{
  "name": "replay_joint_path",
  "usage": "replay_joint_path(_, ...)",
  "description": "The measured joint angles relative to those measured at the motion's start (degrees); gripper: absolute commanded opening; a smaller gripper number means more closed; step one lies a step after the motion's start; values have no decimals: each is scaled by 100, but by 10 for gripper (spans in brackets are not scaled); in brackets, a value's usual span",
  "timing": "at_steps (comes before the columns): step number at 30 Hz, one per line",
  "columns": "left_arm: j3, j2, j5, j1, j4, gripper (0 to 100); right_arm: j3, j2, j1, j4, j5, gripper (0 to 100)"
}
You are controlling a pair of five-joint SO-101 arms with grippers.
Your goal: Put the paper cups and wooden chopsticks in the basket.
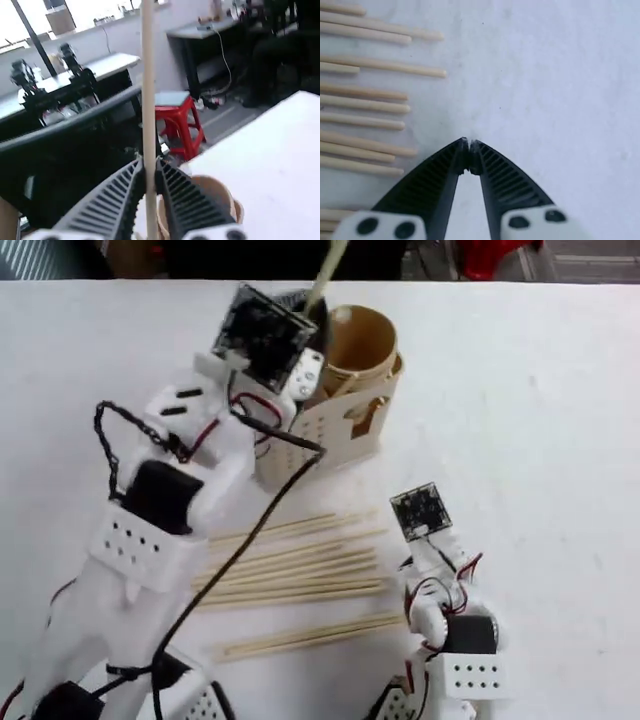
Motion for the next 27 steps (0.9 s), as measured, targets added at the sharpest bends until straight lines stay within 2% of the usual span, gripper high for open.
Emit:
replay_joint_path(7,220,0,35,-79,-659,22,62,0,-105,0,9,18)
replay_joint_path(13,800,369,79,-325,-1758,22,62,0,-105,0,9,18)
replay_joint_path(21,888,1046,1213,-967,-1873,23,62,0,-105,0,9,18)
replay_joint_path(27,888,1301,1433,-1099,-1530,24,62,0,-123,0,9,18)
